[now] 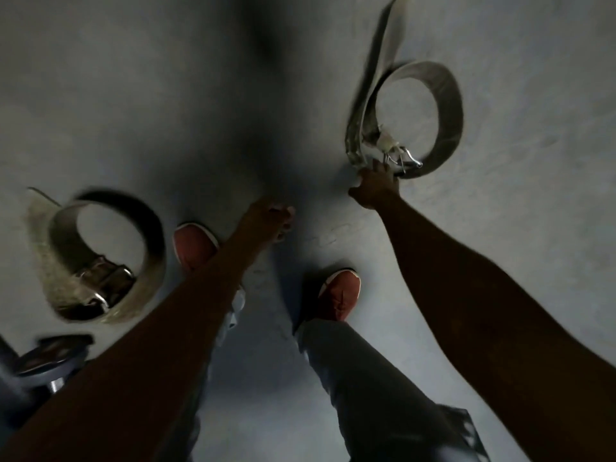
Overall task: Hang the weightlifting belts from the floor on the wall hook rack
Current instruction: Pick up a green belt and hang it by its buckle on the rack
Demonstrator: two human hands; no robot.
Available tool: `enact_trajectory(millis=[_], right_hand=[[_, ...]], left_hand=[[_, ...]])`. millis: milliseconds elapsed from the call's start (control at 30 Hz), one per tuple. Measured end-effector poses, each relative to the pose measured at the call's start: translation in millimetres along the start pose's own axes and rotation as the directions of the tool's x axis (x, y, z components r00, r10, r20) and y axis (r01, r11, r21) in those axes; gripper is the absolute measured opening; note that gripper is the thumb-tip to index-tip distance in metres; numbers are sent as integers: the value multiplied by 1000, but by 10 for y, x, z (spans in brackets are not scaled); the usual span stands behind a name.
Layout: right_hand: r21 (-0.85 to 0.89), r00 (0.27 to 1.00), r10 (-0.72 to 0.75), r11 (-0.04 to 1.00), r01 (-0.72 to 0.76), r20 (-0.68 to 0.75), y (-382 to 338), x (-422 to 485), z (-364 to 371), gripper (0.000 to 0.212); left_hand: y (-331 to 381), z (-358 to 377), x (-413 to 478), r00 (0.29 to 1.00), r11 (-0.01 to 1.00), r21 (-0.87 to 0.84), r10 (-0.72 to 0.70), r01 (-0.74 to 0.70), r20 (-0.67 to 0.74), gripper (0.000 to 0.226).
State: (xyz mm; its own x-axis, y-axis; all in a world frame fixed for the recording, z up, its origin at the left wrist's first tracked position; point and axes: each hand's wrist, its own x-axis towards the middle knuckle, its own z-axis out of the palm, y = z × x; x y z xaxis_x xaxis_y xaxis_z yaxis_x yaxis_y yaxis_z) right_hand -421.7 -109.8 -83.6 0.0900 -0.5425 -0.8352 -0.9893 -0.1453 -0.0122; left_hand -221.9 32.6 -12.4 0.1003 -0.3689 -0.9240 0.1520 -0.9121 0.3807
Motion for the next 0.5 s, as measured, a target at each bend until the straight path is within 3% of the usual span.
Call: enact_trajectory(millis=[133, 267, 333, 400, 433, 500], right_hand=[[37, 999, -14, 999, 16, -46, -61, 116, 109, 69], [252, 985, -148, 953, 165, -84, -82, 94, -158, 38], [105, 965, -133, 982, 160, -226, -19, 122, -366, 35], [-129, 928, -66, 991, 19, -367, 69, 192, -543, 41], [-170, 919, -23, 984, -48, -393, 117, 236, -614, 45], [-160, 952, 12, 985, -64, -306, 156, 371, -713, 48]], left_hand=[[-82, 56, 257, 1000, 998, 66, -5, 5, -5, 16], [0, 96, 314, 1000, 997, 77, -10, 10, -3, 17], [48, 114, 344, 1000, 998, 57, -5, 6, -2, 19], [89, 118, 363, 1000, 999, 50, 4, -4, -1, 20], [106, 124, 369, 1000, 999, 52, 9, -9, 5, 20], [112, 116, 391, 1000, 998, 63, 19, -20, 16, 20]])
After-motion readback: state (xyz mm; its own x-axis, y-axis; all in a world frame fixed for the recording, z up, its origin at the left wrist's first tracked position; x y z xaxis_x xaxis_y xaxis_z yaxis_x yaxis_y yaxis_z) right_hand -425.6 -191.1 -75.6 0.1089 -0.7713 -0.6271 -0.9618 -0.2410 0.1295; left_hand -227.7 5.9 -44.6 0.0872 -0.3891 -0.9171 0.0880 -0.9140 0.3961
